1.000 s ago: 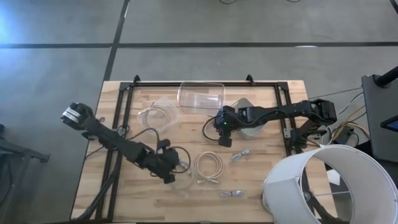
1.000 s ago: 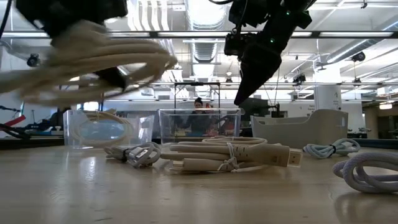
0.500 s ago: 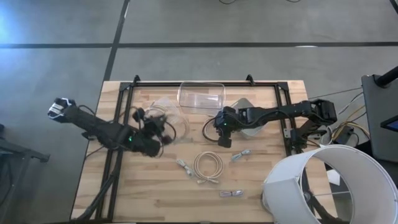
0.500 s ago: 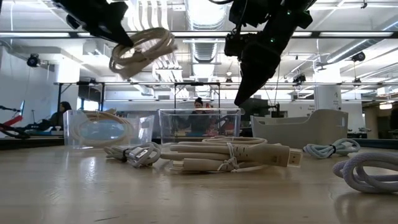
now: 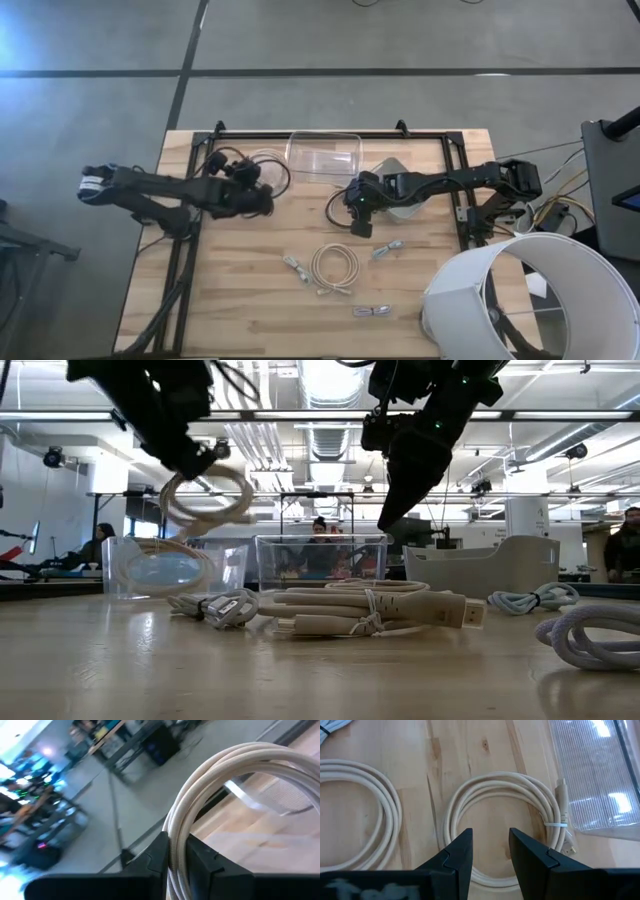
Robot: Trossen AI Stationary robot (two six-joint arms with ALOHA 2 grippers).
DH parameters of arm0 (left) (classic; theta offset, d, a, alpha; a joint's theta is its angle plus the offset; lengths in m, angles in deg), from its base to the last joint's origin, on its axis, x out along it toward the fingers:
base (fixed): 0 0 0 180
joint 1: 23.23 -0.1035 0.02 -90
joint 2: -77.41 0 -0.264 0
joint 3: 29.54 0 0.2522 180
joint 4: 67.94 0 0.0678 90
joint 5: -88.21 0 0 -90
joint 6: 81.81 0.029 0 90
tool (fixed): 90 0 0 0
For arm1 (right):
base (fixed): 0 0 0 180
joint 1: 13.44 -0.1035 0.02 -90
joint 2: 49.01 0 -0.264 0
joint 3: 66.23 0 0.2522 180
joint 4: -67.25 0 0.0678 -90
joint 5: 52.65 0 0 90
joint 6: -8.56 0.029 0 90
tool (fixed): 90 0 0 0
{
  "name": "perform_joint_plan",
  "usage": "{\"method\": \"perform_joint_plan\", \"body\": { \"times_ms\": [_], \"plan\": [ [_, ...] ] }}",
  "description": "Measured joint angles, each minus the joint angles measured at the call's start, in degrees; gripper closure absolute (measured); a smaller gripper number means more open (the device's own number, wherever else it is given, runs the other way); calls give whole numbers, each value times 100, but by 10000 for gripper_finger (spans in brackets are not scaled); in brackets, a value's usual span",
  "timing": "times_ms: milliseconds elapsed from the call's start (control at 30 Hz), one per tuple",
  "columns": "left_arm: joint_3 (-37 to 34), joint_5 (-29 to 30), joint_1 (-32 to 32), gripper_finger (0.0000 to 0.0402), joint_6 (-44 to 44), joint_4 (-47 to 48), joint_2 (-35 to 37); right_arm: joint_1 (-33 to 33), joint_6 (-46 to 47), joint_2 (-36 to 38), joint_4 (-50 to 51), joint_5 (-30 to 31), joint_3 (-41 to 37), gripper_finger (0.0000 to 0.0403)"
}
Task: Pick & Place USB Port
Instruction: Put the brown HDMI cable into the left transparent bin
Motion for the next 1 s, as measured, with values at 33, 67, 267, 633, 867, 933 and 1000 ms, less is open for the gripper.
{"method": "perform_joint_plan", "body": {
  "times_ms": [33, 67, 267, 633, 867, 933, 1000],
  "plan": [
    [-2, -26, -102, 353, -12, 81, -70, 0, -1, 0, 0, -2, -1, 280],
    [-2, -47, -195, 353, -15, 122, -143, 0, -14, 0, 0, -2, 1, 280],
    [-2, -177, -501, 353, -33, 120, -676, 0, -29, 0, 3, -1, 0, 280],
    [31, -265, -500, 353, -181, 475, -1038, 0, -42, 0, 13, 0, -23, 280],
    [129, -19, -500, 353, -210, 493, -487, 0, -23, 0, 7, 0, -26, 280],
    [104, -38, -500, 353, -316, 484, -334, 0, -11, 0, -4, 0, -42, 280],
    [31, -159, -508, 353, -359, 501, -227, 0, 10, 0, -11, 2, -70, 280]
  ]
}}
